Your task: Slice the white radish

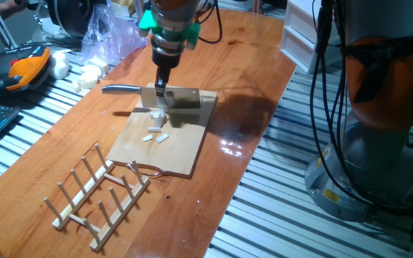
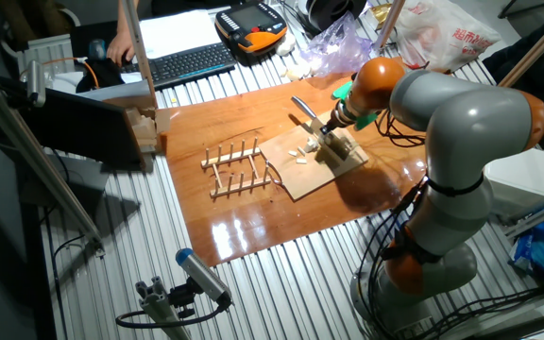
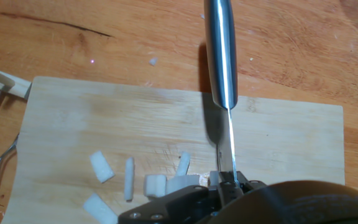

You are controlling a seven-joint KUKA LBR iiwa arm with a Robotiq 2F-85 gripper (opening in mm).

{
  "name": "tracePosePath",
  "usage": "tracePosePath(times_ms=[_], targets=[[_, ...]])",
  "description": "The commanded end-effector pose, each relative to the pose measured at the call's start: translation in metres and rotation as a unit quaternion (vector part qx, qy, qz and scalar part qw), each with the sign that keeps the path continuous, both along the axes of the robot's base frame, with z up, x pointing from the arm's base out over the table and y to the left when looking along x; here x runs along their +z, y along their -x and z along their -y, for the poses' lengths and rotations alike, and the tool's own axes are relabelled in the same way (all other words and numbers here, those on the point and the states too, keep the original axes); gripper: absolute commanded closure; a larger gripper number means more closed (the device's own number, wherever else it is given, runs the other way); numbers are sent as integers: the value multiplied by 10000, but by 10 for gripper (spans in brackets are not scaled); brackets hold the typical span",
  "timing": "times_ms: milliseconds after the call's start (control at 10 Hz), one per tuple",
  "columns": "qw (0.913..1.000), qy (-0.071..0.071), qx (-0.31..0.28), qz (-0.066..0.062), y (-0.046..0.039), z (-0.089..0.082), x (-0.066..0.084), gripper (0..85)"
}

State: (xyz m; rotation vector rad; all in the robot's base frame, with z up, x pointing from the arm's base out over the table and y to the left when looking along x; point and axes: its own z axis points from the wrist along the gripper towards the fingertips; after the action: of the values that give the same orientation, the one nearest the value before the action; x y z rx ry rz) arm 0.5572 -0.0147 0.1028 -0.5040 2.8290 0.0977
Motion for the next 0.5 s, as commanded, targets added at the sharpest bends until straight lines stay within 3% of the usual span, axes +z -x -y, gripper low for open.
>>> tracePosePath(times_ms=[0,400], targets=[[10000,2,7,18,3,3,-10,850],[9999,-4,34,106,27,16,-86,850]])
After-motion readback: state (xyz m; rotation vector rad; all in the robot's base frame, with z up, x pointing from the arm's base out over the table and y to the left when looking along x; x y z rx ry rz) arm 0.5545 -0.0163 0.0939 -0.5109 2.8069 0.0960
